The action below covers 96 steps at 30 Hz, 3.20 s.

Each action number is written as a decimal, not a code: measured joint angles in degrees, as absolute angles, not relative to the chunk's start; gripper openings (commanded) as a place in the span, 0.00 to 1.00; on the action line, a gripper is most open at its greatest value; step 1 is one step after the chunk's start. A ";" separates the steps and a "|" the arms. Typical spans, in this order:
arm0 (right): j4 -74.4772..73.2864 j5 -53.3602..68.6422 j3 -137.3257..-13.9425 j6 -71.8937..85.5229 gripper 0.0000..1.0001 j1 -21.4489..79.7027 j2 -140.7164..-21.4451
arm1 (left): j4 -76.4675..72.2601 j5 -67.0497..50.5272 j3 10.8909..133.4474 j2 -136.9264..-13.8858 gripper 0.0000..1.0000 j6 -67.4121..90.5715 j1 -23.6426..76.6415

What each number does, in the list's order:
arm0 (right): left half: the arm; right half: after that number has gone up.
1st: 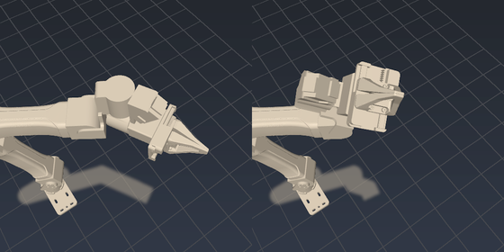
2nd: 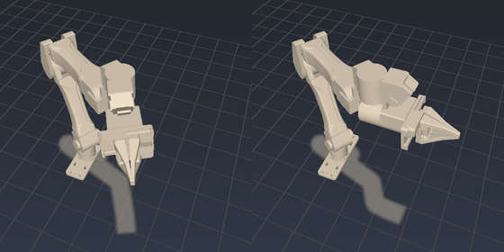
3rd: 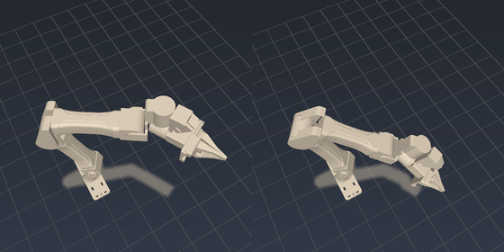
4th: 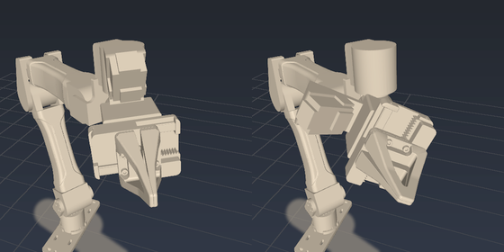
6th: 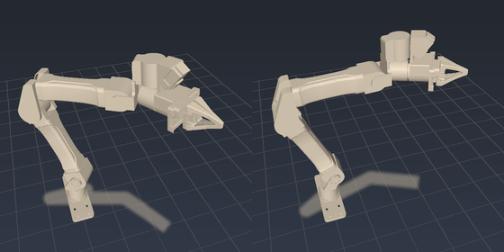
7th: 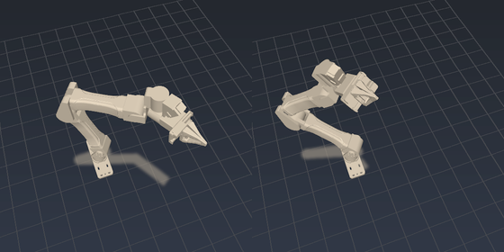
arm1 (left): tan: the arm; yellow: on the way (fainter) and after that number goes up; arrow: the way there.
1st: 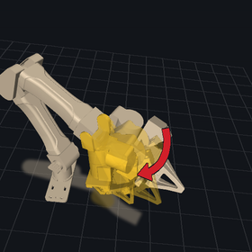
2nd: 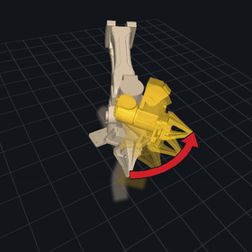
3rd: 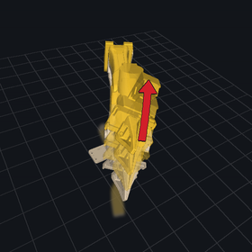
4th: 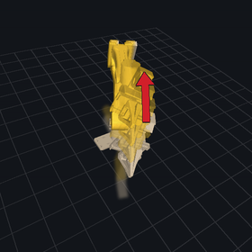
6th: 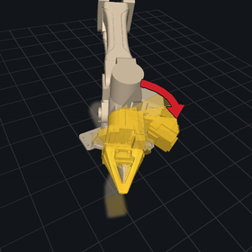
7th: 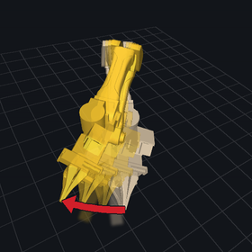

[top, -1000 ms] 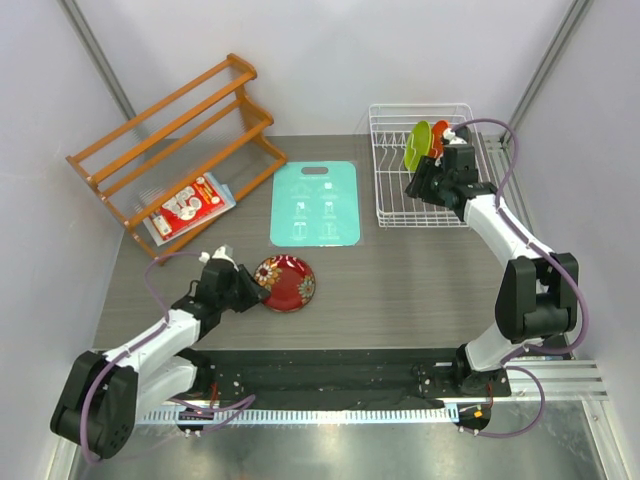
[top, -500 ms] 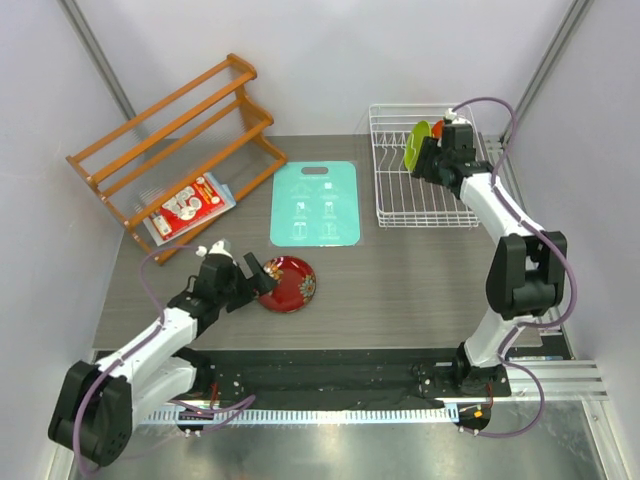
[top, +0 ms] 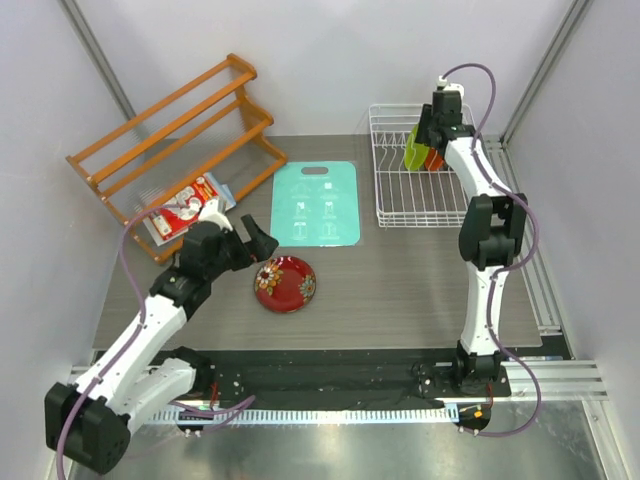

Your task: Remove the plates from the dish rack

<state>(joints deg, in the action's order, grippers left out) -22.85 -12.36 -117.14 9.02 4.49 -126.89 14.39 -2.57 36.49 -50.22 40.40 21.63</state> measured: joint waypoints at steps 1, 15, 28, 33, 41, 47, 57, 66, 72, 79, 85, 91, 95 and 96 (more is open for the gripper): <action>-23.29 -12.78 -118.91 8.58 0.40 4.47 -128.55 | 13.67 -2.96 38.13 -52.03 1.00 39.94 21.65; -26.50 -14.96 -130.06 3.07 0.01 4.43 -139.17 | -4.78 -7.42 54.81 -83.22 0.99 36.99 23.40; -26.33 -16.51 -123.94 2.87 0.01 5.15 -133.21 | -19.40 -15.90 79.57 -113.12 0.99 38.89 23.88; -25.93 -18.37 -118.32 2.90 0.01 5.80 -123.94 | -22.90 -19.79 86.70 -120.22 1.00 42.35 23.88; -23.75 -12.49 -108.27 7.94 0.01 6.44 -106.98 | -33.76 -26.61 99.70 -130.85 1.00 54.63 23.94; -19.44 0.03 -96.64 14.83 0.01 6.66 -101.12 | -42.06 -29.65 107.31 -138.58 1.00 65.84 24.53; -1.61 18.48 -72.86 29.98 0.01 6.66 -98.24 | -46.72 -30.06 106.39 -139.44 0.98 70.52 27.40; 1.08 17.63 -67.68 31.64 0.01 6.55 -94.15 | -47.53 -30.61 95.94 -134.02 0.98 67.09 27.97; 0.95 15.03 -67.68 30.33 0.01 6.50 -89.08 | -46.24 -30.68 94.96 -129.67 0.97 63.53 28.18; -0.58 13.26 -67.68 29.10 0.01 6.31 -87.39 | -45.67 -29.21 92.23 -127.85 0.98 61.80 28.12; -0.51 13.21 -67.68 28.82 0.01 6.15 -84.64 | -41.65 -27.51 89.45 -127.94 0.94 60.53 27.57; 1.17 16.08 -67.46 30.20 0.01 6.15 -84.49 | -42.63 -27.64 90.83 -128.64 0.91 61.56 27.46; 4.21 18.96 -66.28 32.23 0.01 6.15 -85.17 | -44.56 -27.79 91.81 -130.08 0.64 63.94 27.49; 5.21 19.22 -65.69 32.71 0.01 6.15 -85.34 | -45.17 -28.18 92.01 -130.47 0.58 64.51 27.49</action>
<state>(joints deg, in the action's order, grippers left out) 5.21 19.22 -65.69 32.71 6.15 -85.34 -45.17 -28.18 92.01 -130.47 64.51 27.49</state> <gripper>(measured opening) 0.155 0.777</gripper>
